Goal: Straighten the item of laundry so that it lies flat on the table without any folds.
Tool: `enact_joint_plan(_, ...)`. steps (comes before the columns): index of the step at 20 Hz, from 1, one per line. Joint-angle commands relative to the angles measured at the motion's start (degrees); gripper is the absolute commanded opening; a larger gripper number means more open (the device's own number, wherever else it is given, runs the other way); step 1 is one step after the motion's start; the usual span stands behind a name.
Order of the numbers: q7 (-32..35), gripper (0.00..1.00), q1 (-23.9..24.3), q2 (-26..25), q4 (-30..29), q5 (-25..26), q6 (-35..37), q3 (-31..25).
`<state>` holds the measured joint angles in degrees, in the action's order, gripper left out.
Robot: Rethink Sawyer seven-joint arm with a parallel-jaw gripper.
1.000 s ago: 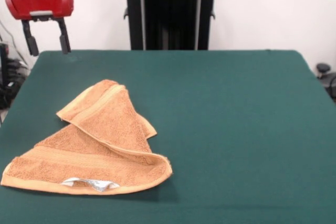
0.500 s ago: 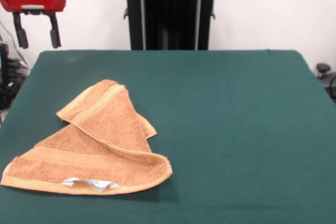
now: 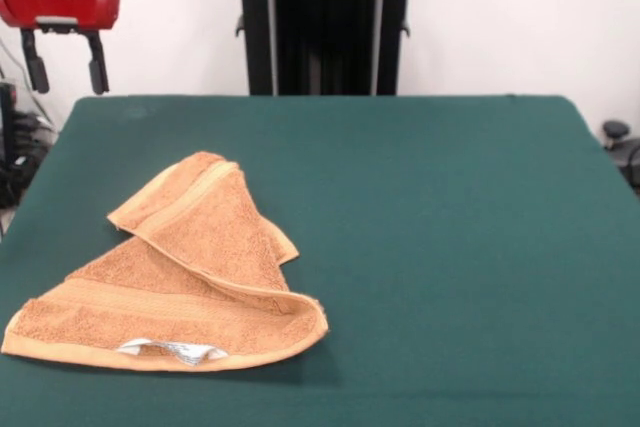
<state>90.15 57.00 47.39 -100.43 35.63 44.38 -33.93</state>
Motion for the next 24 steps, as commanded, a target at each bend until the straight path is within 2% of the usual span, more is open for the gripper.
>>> enact_joint_plan(1, 10.15, 1.00, -6.43, -3.17, -0.72, 0.22, -4.35, 4.56)
enact_joint_plan(16, 16.92, 1.00, -13.77, -5.47, -2.93, -3.07, -16.94, 12.82)
enact_joint_plan(24, 15.18, 1.00, -14.91, -7.11, -3.92, -6.21, -23.54, 15.61)
